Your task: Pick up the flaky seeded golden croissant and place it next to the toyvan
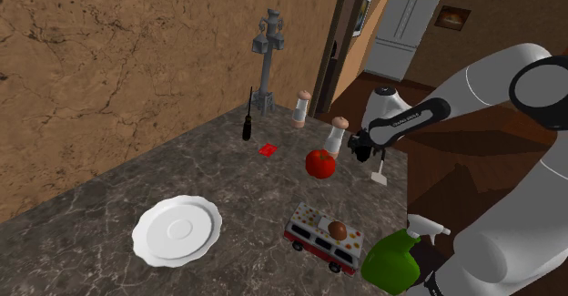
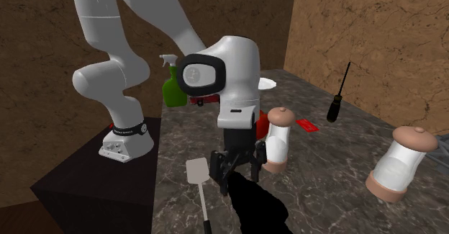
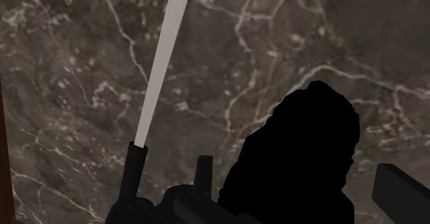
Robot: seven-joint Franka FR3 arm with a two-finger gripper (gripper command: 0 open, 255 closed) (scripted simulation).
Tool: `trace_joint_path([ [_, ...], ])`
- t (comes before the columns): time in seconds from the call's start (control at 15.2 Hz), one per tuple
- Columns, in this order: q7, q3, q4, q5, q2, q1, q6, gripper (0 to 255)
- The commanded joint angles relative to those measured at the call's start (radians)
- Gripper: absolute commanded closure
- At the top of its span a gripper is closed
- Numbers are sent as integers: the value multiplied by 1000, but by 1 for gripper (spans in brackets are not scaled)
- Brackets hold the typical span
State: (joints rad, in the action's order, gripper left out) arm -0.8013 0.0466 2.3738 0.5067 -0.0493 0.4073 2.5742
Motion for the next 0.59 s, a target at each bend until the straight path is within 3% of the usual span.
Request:
trace_joint_path([
  [0.0, -9, 4, 0, 12, -20, 3, 20, 0],
  [0.46, -9, 4, 0, 12, -19, 3, 20, 0],
  [0.53, -9, 4, 0, 12, -19, 3, 20, 255],
])
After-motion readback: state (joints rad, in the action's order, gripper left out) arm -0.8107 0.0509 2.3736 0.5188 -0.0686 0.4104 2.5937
